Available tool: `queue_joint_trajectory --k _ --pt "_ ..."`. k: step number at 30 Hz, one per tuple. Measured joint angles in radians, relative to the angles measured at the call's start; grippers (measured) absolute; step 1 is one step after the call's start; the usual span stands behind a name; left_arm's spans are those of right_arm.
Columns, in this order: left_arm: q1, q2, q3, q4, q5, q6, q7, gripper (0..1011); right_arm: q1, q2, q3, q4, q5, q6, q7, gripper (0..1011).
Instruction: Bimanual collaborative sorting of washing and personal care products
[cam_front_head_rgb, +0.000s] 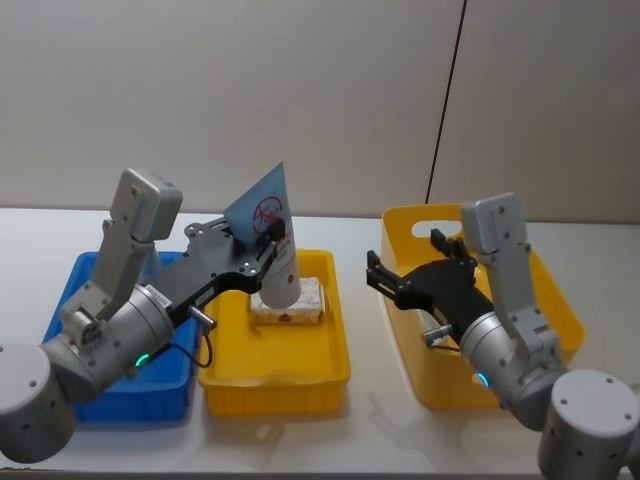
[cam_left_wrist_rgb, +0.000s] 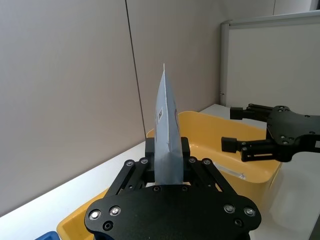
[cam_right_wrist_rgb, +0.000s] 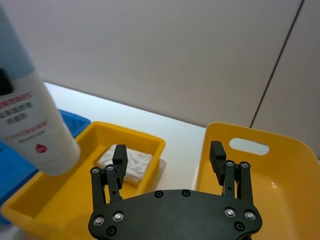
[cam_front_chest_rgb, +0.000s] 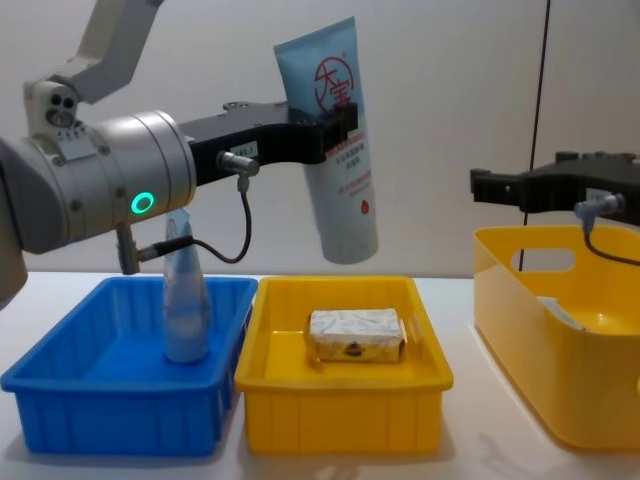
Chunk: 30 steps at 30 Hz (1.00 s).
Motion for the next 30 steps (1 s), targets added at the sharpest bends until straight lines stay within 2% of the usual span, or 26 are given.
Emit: queue_joint_trajectory --k 13,21,30 --pt "-0.003 -0.001 0.002 0.003 -0.004 0.001 -0.005 228 0.016 0.06 -0.028 -0.015 0.057 0.035 0.149 1004" --pt "-0.004 -0.002 0.003 0.004 -0.005 0.001 -0.006 228 0.047 0.095 -0.061 -0.001 0.09 0.054 0.25 1004" --pt "-0.005 -0.002 0.003 0.005 -0.006 0.001 -0.007 228 0.085 0.117 -0.098 0.028 0.108 0.062 0.325 1004"
